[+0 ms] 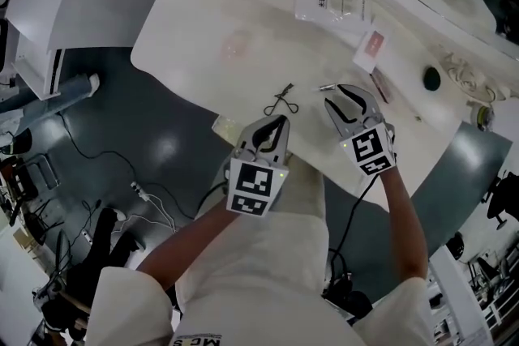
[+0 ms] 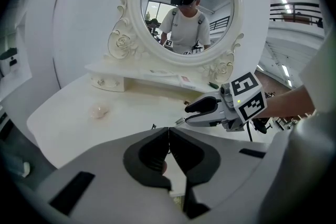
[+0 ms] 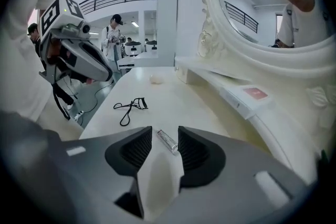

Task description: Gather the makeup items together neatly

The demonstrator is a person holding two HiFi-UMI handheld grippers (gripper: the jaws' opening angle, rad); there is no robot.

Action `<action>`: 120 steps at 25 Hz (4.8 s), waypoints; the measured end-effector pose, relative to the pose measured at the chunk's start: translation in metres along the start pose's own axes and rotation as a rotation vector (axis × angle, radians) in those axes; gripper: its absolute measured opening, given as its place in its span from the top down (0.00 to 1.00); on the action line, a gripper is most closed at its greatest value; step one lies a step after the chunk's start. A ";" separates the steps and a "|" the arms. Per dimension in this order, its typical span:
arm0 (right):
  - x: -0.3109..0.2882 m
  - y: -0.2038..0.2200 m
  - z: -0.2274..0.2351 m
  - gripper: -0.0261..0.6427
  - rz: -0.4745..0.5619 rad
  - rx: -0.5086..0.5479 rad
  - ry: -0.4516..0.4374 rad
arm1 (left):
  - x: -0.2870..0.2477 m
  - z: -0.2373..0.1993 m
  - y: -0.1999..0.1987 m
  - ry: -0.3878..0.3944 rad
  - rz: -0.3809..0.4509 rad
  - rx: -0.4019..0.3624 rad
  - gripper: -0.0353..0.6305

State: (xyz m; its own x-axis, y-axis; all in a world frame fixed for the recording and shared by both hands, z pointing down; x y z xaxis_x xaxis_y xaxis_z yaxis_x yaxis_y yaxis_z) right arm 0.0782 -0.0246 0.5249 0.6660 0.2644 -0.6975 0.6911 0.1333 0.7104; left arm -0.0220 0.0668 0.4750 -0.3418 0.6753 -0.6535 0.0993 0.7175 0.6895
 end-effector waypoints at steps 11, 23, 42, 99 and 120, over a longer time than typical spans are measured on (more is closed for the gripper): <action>-0.018 0.003 -0.002 0.78 -0.033 0.170 -0.131 | 0.003 -0.005 0.012 -0.045 -0.011 0.050 0.93; -0.030 0.013 -0.006 0.81 -0.091 0.355 -0.176 | 0.003 -0.010 0.009 -0.067 -0.008 0.062 0.93; -0.023 0.002 -0.004 0.92 -0.059 0.160 -0.140 | 0.005 -0.014 0.004 -0.058 -0.011 0.045 0.93; 0.046 0.034 -0.055 0.92 0.019 -0.878 0.531 | -0.002 -0.008 0.020 0.164 -0.117 -0.147 0.93; 0.025 0.055 -0.069 0.92 0.033 -1.268 0.630 | -0.023 -0.022 0.030 0.145 -0.156 -0.112 0.93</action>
State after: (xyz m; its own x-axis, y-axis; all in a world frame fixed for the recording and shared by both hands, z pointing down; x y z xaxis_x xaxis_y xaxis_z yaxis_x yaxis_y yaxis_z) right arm 0.1134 0.0555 0.5532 0.2091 0.6146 -0.7606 -0.2634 0.7845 0.5615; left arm -0.0313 0.0694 0.5179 -0.4763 0.5203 -0.7088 -0.0672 0.7823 0.6193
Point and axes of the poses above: the fingertips, and each gripper's own axes: x backward along the fingers, z to its right, y out of its underside, the point moved 3 cm from there along x, backward along the fingers, and after that the axes turned 6 degrees about y, right-handed, at the moved point
